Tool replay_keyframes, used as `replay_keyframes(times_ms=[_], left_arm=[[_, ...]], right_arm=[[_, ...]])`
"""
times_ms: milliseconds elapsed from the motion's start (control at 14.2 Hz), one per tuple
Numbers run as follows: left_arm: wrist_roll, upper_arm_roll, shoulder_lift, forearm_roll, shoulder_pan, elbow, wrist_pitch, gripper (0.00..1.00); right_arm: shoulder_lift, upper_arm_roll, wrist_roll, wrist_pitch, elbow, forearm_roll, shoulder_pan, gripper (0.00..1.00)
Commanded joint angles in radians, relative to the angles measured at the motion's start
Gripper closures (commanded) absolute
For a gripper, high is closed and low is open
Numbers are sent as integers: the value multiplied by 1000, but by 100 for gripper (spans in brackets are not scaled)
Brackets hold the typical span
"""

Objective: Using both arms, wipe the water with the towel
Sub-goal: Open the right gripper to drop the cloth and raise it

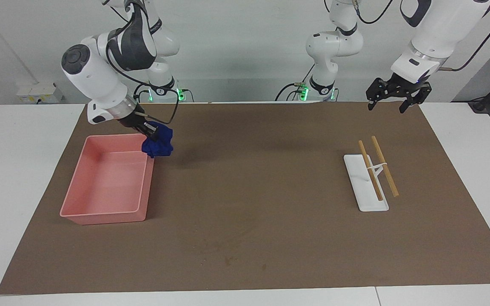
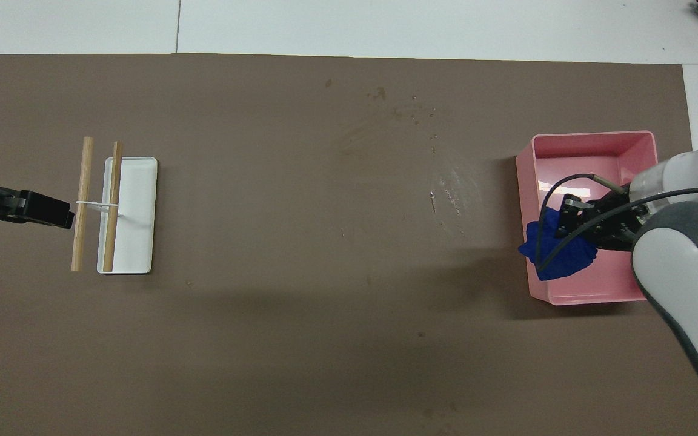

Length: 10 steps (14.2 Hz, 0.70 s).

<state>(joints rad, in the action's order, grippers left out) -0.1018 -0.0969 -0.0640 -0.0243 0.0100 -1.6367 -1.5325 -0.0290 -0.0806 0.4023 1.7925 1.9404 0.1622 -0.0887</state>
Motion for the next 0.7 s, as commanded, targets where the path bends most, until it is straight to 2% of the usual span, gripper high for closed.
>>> replay_keyframes(times_ms=[0, 422, 632], left_arm=[[-1, 32, -22, -9, -36, -29, -17, 0], [-3, 39, -22, -8, -4, -28, -17, 0], [-4, 39, -22, -8, -2, -28, -18, 0]], right_arm=[[55, -10, -121, -7, -12, -24, -80, 100], [57, -10, -215, 19, 123, -26, -172, 100], [58, -10, -226, 57, 160, -26, -171, 100]])
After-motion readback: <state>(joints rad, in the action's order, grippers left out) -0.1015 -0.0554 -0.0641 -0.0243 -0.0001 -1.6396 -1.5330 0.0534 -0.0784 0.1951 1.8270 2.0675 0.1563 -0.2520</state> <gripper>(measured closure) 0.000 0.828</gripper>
